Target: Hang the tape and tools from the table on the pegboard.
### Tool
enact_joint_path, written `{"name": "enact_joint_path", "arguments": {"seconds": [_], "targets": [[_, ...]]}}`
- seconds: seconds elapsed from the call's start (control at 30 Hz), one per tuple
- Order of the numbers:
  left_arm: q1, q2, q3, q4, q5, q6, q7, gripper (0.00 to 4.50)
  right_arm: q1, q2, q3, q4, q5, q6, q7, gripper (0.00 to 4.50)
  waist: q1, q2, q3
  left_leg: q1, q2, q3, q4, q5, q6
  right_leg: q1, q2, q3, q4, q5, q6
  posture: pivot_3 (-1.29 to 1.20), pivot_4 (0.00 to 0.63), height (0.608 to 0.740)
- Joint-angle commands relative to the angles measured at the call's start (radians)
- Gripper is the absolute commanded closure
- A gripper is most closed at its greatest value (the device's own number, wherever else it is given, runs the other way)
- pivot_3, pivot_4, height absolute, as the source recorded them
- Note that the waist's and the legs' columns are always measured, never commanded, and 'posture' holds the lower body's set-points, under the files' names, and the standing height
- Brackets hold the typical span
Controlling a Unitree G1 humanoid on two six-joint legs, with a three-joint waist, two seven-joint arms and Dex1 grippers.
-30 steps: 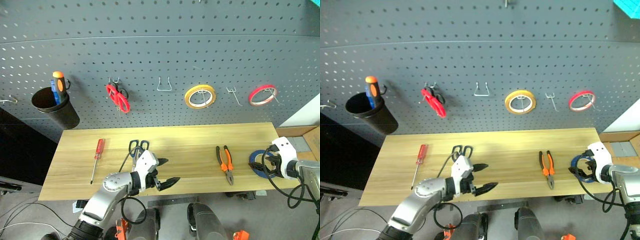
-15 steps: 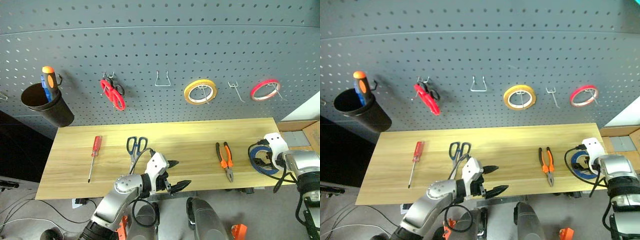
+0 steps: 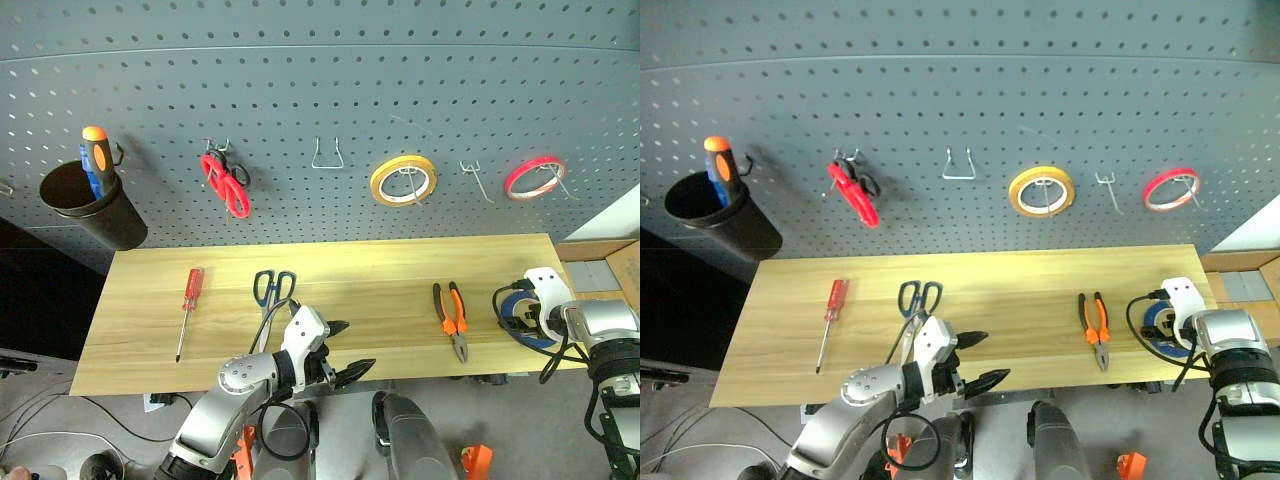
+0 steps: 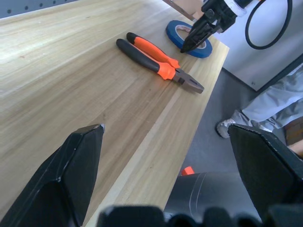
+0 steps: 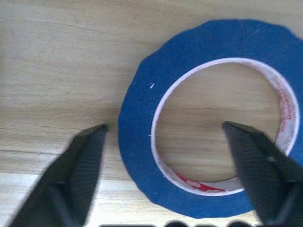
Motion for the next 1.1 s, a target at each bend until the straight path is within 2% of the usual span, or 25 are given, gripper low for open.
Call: {"name": "enact_joint_path", "arguments": {"seconds": [0.03, 0.23, 0.27, 0.4, 0.47, 0.53, 0.63, 0.7, 0.87, 1.0, 1.1], "targets": [[0.007, 0.003, 0.016, -0.054, -0.024, 0.008, -0.002, 0.00, 0.017, 0.016, -0.027, 0.043, 0.000, -0.007, -0.031, 1.92, 0.001, -0.002, 0.001, 0.000, 0.000, 0.000, 0.000, 0.000, 0.000, 0.000, 0.000, 0.000, 0.000, 0.000, 0.000, -0.09, 0.370, 0.740], [0.003, 0.007, 0.025, -0.060, -0.028, 0.018, -0.003, 0.00, 0.033, 0.021, -0.043, 0.025, -0.003, -0.002, -0.037, 3.94, 0.005, -0.004, 0.002, 0.000, 0.000, 0.000, 0.001, 0.000, 0.000, 0.001, -0.001, 0.000, -0.001, 0.001, 0.001, -0.09, 0.370, 0.740], [0.001, 0.007, 0.026, -0.057, -0.029, 0.018, -0.004, 0.00, 0.035, 0.020, -0.044, 0.017, -0.002, 0.002, -0.037, 4.15, 0.006, -0.004, 0.002, 0.000, 0.000, 0.000, 0.001, 0.000, 0.000, 0.001, -0.001, 0.000, -0.001, 0.001, 0.001, -0.10, 0.368, 0.740], [-0.019, 0.011, 0.039, -0.049, -0.037, 0.019, -0.012, 0.00, 0.081, -0.006, -0.059, -0.138, 0.016, 0.078, -0.026, 4.15, 0.011, -0.003, 0.003, 0.000, 0.000, 0.000, 0.001, 0.000, 0.000, 0.000, -0.001, 0.000, -0.001, 0.001, 0.001, -0.11, 0.360, 0.740], [-0.032, 0.019, 0.054, -0.054, -0.051, 0.021, -0.022, 0.00, 0.144, -0.036, -0.091, -0.330, 0.057, 0.177, -0.001, 4.15, 0.014, 0.000, 0.005, -0.001, 0.000, -0.001, 0.000, 0.000, 0.000, -0.001, -0.001, 0.000, -0.001, 0.001, 0.001, -0.13, 0.358, 0.740], [-0.042, 0.032, 0.073, -0.060, -0.065, 0.018, -0.037, 0.00, 0.237, -0.069, -0.170, -0.557, 0.121, 0.293, 0.024, 4.15, 0.015, 0.006, 0.008, -0.002, 0.000, -0.001, 0.000, 0.000, 0.000, -0.002, 0.000, 0.000, -0.001, 0.001, 0.001, -0.14, 0.357, 0.740], [-0.055, 0.049, 0.081, -0.053, -0.065, 0.001, -0.060, 0.00, 0.362, -0.074, -0.296, -0.799, 0.240, 0.366, 0.092, 4.15, 0.012, 0.007, 0.008, -0.003, 0.000, 0.000, -0.001, 0.000, 0.000, -0.003, 0.000, 0.000, -0.001, 0.001, 0.001, -0.20, 0.347, 0.740], [-0.079, 0.059, 0.067, -0.036, -0.048, -0.027, -0.090, 0.00, 0.458, -0.053, -0.399, -0.960, 0.357, 0.358, 0.176, 4.15, 0.008, 0.007, 0.008, -0.002, 0.000, -0.001, -0.001, 0.000, 0.000, -0.002, 0.000, -0.001, -0.001, 0.001, 0.001, -0.22, 0.348, 0.740], [-0.178, 0.001, 0.048, 0.013, -0.057, -0.059, -0.110, 0.00, 0.552, 0.037, -0.611, -1.110, 0.502, 0.237, 0.214, 4.15, -0.004, 0.006, 0.009, -0.002, 0.000, 0.000, 0.002, 0.000, 0.000, -0.001, 0.000, 0.000, -0.001, 0.002, 0.005, -0.27, 0.341, 0.740], [-0.236, -0.022, 0.055, 0.038, -0.062, -0.074, -0.127, 0.00, 0.625, 0.144, -0.715, -1.224, 0.617, 0.147, 0.205, 4.15, -0.018, 0.006, 0.009, -0.002, -0.001, 0.002, 0.004, 0.000, 0.000, -0.001, 0.000, 0.001, -0.001, 0.004, 0.008, -0.31, 0.321, 0.740], [-0.251, -0.022, 0.061, 0.058, -0.064, -0.084, -0.143, 0.00, 0.646, 0.214, -0.731, -1.292, 0.650, 0.076, 0.138, 4.15, -0.033, 0.007, 0.008, -0.002, 0.000, 0.001, 0.004, 0.000, 0.000, -0.001, 0.001, 0.000, 0.000, 0.004, 0.008, -0.32, 0.313, 0.740]]}}
